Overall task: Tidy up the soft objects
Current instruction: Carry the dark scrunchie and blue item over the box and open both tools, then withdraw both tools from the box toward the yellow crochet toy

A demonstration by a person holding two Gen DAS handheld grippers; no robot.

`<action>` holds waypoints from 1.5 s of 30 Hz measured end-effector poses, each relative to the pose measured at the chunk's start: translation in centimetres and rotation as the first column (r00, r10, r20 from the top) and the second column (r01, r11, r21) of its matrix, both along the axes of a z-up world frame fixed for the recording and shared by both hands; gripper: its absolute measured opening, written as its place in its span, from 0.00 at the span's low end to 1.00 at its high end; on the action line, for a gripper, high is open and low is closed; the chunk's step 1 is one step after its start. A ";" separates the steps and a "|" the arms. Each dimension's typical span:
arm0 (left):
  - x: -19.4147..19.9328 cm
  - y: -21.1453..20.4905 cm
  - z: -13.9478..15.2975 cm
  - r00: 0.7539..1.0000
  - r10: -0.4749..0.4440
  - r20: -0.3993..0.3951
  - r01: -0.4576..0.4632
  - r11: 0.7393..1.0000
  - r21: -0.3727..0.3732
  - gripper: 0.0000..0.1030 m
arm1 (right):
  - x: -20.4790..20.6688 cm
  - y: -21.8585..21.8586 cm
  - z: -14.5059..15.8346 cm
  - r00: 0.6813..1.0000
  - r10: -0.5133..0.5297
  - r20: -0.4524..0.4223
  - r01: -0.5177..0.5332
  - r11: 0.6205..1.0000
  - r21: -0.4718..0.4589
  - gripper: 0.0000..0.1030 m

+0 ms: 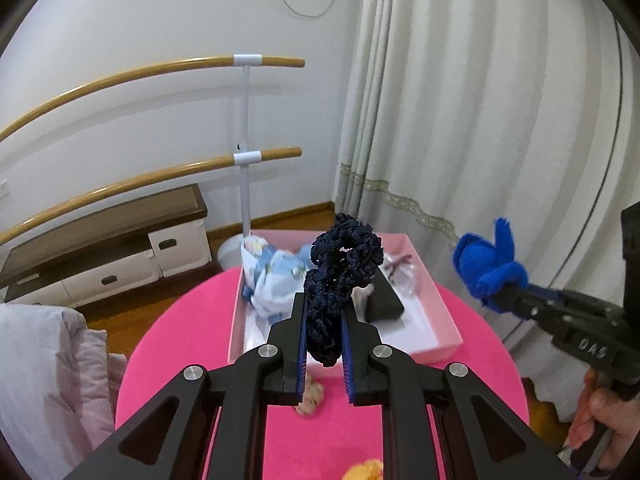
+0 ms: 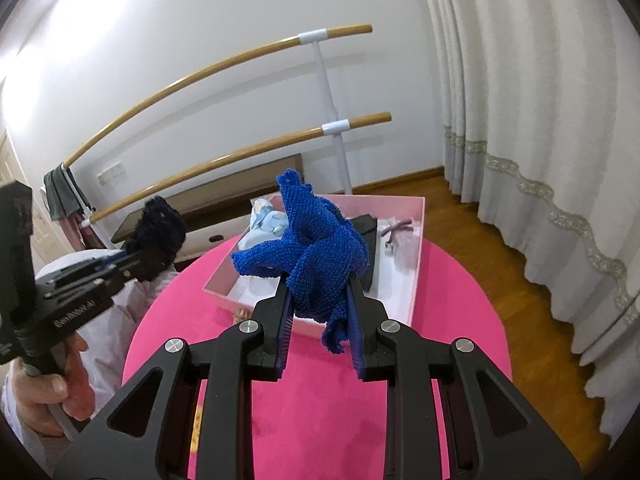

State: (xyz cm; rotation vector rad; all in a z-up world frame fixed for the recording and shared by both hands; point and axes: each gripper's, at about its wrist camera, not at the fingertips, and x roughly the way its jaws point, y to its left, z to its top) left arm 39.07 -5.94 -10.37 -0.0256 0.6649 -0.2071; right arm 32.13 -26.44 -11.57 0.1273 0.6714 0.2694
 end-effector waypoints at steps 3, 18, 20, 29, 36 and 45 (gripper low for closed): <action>1.9 -0.6 0.4 1.000 0.000 -0.007 0.000 1.000 0.006 0.12 | 1.8 0.1 -0.4 1.000 0.003 -0.023 -0.003 1.000 -0.005 0.22; 14.0 -4.5 -4.4 0.983 0.000 -0.184 0.001 1.000 0.003 0.12 | 8.5 -0.4 -5.1 0.983 0.003 -0.184 -0.007 1.000 -0.018 0.22; 15.5 -4.8 -5.3 0.978 0.004 -0.209 -0.004 1.000 0.003 0.16 | 9.2 -0.4 -5.7 0.980 0.004 -0.200 -0.008 1.000 -0.020 0.23; 17.6 -4.7 -6.4 0.977 0.051 -0.207 -0.051 0.999 0.005 0.88 | 10.6 -1.5 -6.9 0.974 -0.027 -0.227 0.025 1.000 -0.011 0.61; 13.0 -2.8 -5.5 0.989 0.086 -0.117 -0.083 0.996 0.029 1.00 | 9.7 -2.2 -5.3 0.983 -0.062 -0.172 0.066 0.998 0.016 1.00; 6.0 -1.7 -1.6 0.996 0.090 0.025 -0.092 0.995 0.051 1.00 | 5.8 -1.5 -1.9 0.994 -0.093 -0.059 0.095 0.995 0.016 1.00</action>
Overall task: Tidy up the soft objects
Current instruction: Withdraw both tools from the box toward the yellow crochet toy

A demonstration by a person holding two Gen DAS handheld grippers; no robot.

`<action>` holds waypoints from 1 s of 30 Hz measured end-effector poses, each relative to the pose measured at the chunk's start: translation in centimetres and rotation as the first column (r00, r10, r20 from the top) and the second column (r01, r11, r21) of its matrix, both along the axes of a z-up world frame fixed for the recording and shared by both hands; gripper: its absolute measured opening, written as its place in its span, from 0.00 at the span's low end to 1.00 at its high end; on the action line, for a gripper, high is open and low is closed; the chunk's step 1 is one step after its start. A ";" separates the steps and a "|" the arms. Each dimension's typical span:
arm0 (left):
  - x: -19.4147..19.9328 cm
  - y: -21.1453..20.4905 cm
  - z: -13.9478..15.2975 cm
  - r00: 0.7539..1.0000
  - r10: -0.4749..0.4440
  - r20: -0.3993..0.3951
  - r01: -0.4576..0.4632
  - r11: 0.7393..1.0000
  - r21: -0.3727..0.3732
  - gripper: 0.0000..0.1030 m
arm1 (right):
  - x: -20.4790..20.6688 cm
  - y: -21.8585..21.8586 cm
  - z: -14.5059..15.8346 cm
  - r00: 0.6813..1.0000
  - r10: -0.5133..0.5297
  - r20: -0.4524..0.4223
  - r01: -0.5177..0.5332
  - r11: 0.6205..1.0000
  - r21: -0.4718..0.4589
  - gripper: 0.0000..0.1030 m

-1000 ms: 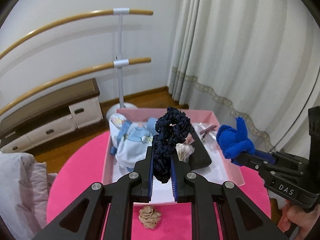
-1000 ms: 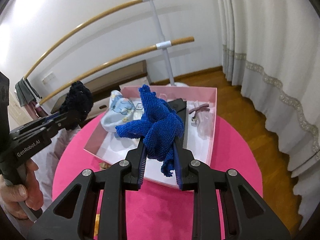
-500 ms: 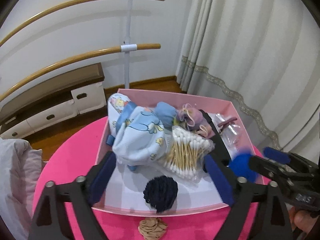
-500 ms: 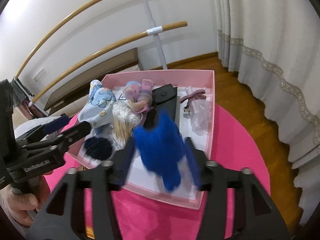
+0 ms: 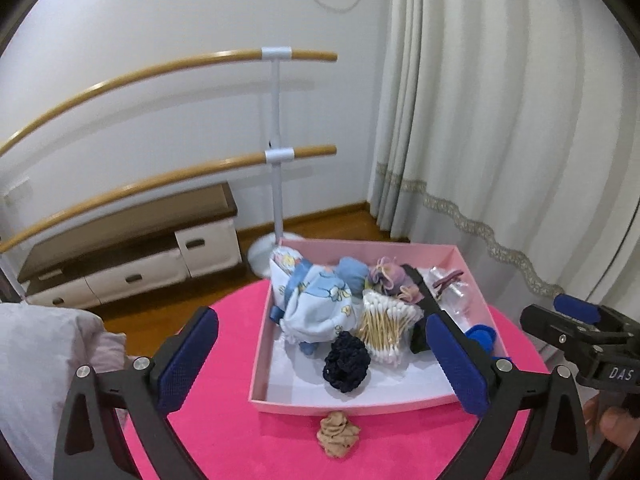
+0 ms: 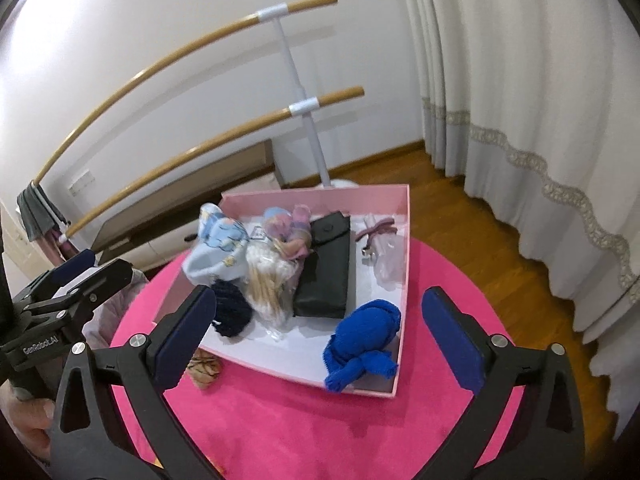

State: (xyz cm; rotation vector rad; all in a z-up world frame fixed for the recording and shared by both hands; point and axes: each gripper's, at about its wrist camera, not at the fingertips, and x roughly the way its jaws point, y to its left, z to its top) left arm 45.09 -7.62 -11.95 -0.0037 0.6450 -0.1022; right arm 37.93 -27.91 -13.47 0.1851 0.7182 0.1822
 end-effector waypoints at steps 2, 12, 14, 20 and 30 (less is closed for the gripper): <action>-1.7 0.3 0.8 1.000 0.001 0.024 -0.001 1.000 0.001 1.00 | -1.4 0.3 1.0 0.999 -0.005 0.035 0.005 1.000 -0.005 1.00; -9.5 1.3 3.5 0.992 0.015 0.121 -0.015 1.000 0.001 1.00 | -7.5 1.4 4.9 0.983 -0.043 0.176 0.050 0.998 -0.033 1.00; -10.9 1.4 3.8 0.991 0.022 0.136 -0.022 1.000 0.001 1.00 | -8.8 1.5 5.5 0.978 -0.055 0.202 0.065 0.997 -0.043 1.00; -14.4 1.3 3.9 0.985 0.033 0.169 -0.034 0.999 0.007 1.00 | -13.4 2.2 6.9 0.957 -0.075 0.279 0.102 0.991 -0.082 1.00; -19.8 1.4 2.5 0.985 0.036 0.170 -0.040 0.999 0.019 1.00 | -19.0 2.1 7.0 0.938 -0.105 0.329 0.139 0.987 -0.081 1.00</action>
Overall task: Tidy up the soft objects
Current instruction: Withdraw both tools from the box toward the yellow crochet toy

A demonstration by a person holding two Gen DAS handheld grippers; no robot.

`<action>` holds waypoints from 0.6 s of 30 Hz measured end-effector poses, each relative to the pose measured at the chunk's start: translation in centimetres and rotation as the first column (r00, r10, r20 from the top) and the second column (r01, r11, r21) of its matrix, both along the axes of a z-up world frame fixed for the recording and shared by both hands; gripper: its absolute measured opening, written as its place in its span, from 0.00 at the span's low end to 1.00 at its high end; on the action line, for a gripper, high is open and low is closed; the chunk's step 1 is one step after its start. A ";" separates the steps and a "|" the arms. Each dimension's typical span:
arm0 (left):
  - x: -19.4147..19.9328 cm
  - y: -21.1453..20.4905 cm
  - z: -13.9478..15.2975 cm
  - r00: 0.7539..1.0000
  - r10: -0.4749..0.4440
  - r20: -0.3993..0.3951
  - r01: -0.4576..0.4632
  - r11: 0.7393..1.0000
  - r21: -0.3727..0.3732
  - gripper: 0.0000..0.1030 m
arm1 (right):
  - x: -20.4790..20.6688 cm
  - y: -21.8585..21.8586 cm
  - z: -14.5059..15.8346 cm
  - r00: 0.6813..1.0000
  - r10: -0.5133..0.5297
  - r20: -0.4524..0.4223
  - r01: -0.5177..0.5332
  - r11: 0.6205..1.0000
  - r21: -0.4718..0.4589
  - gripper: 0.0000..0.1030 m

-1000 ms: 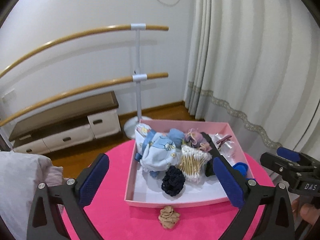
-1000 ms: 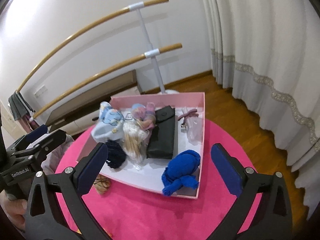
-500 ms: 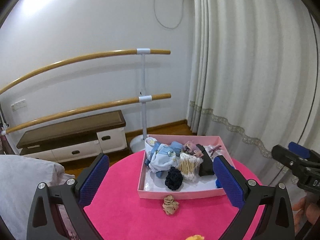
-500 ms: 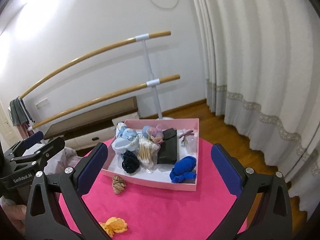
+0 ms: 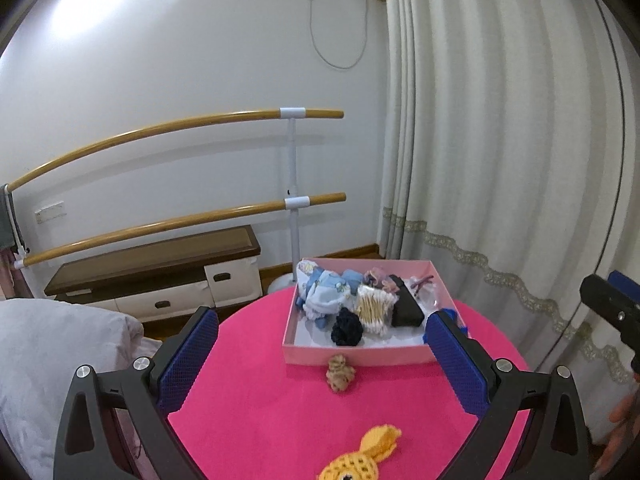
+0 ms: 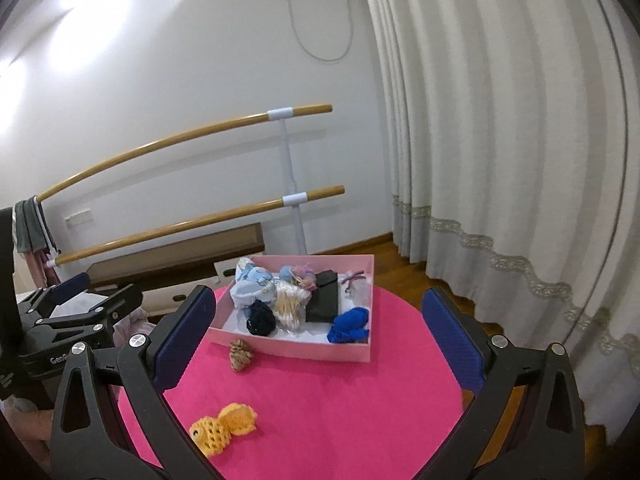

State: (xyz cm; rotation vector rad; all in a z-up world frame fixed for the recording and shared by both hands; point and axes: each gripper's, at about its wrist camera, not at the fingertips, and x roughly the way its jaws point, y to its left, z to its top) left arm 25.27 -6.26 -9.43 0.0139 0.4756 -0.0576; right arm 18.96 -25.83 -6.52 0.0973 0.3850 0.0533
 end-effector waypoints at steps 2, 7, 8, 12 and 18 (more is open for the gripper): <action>-1.0 0.0 -0.1 1.000 0.003 -0.006 -0.003 1.000 0.002 1.00 | -0.8 -0.2 -0.3 1.000 -0.009 -0.002 0.009 1.000 0.003 1.00; -3.3 0.2 -0.1 1.000 0.002 -0.009 -0.003 1.000 -0.004 1.00 | -2.1 -0.5 -1.2 1.000 -0.018 -0.015 0.018 1.000 0.002 1.00; -3.7 0.3 -0.1 1.000 0.004 -0.009 -0.004 1.000 -0.005 1.00 | -2.3 -0.6 -1.4 1.000 -0.017 -0.019 0.017 1.000 0.004 1.00; -4.9 0.6 -0.5 1.000 0.010 -0.014 -0.011 1.000 -0.016 1.00 | -3.0 -0.7 -2.2 0.999 -0.016 -0.047 0.017 1.000 0.013 1.00; -6.1 1.4 -1.2 0.999 0.015 -0.041 -0.017 0.999 -0.046 1.00 | -3.3 -0.3 -3.2 0.997 0.013 -0.079 -0.012 1.000 0.015 1.00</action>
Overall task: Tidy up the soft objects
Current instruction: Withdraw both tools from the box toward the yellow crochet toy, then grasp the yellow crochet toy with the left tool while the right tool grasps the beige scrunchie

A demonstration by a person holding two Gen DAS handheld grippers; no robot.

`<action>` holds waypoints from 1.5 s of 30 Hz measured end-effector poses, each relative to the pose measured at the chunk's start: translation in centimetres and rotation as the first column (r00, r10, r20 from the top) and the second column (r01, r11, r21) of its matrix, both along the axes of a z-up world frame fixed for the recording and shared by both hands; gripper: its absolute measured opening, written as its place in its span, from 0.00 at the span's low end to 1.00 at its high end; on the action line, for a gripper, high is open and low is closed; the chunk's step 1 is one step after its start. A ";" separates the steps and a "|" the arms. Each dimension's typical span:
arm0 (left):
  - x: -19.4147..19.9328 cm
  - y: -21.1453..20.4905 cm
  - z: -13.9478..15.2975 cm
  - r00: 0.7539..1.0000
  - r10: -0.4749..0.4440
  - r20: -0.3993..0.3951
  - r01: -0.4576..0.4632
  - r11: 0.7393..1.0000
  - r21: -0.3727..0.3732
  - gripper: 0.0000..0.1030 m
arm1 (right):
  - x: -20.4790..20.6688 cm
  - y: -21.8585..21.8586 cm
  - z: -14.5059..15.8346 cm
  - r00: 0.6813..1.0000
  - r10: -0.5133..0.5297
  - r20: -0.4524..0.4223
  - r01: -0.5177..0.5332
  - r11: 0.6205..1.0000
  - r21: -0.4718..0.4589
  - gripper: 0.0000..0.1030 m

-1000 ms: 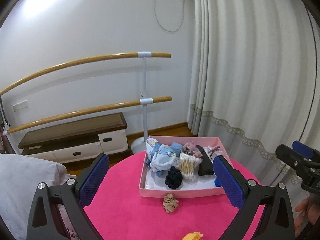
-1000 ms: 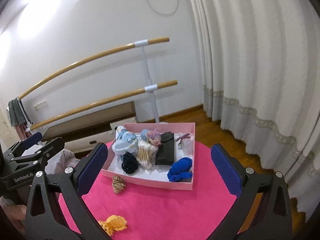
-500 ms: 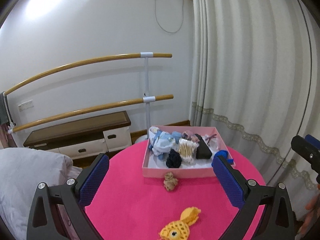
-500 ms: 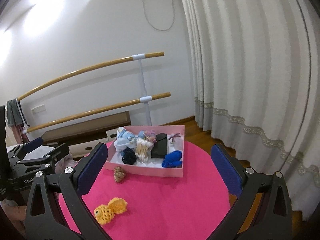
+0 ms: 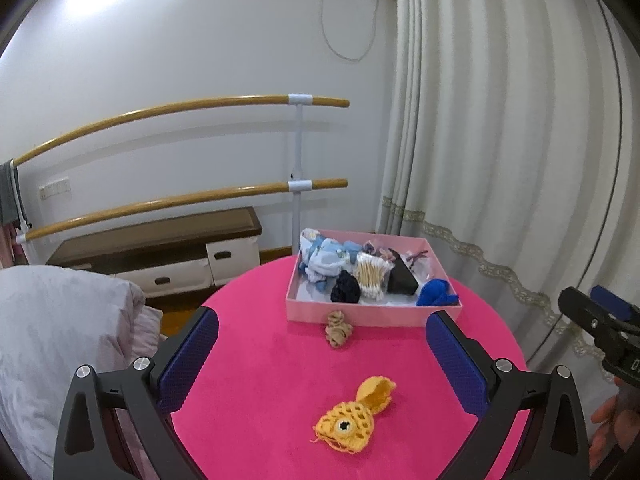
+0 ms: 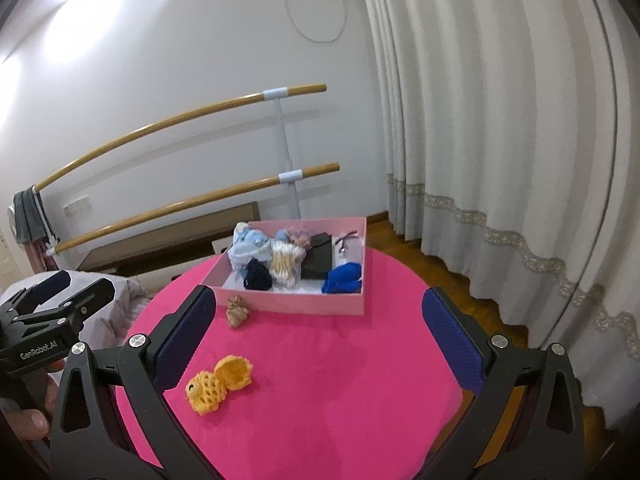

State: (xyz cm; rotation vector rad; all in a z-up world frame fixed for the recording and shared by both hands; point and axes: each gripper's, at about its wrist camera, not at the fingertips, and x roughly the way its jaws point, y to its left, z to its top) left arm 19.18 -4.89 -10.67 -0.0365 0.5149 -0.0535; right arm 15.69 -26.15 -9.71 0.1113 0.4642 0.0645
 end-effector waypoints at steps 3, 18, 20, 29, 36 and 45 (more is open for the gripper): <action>0.0 0.2 -0.2 1.000 0.011 -0.012 -0.011 1.000 0.007 1.00 | -0.1 0.2 -0.1 1.000 0.007 -0.004 -0.007 1.000 -0.002 1.00; 2.2 0.4 -3.9 0.993 -0.020 -0.119 0.020 1.000 -0.008 1.00 | 1.6 0.4 -1.2 0.998 0.019 -0.052 -0.019 1.000 -0.005 1.00; 3.0 0.1 -5.0 0.989 -0.030 -0.145 0.030 1.000 0.001 1.00 | 2.1 0.4 -1.6 0.998 0.020 -0.065 -0.021 1.000 -0.003 1.00; 6.7 -1.5 -10.6 0.959 -0.076 -0.274 0.085 0.996 0.023 1.00 | 4.4 0.4 -4.2 0.990 0.030 -0.140 -0.030 1.000 0.004 1.00; 9.6 -2.5 -15.1 0.923 -0.105 -0.371 0.127 0.991 0.033 0.99 | 5.9 0.2 -6.5 0.979 0.033 -0.199 -0.030 0.999 0.019 1.00; 12.7 -1.7 -17.3 0.900 -0.138 -0.414 0.138 0.990 -0.032 0.50 | 8.1 0.7 -9.3 0.960 0.075 -0.270 -0.064 0.997 0.050 1.00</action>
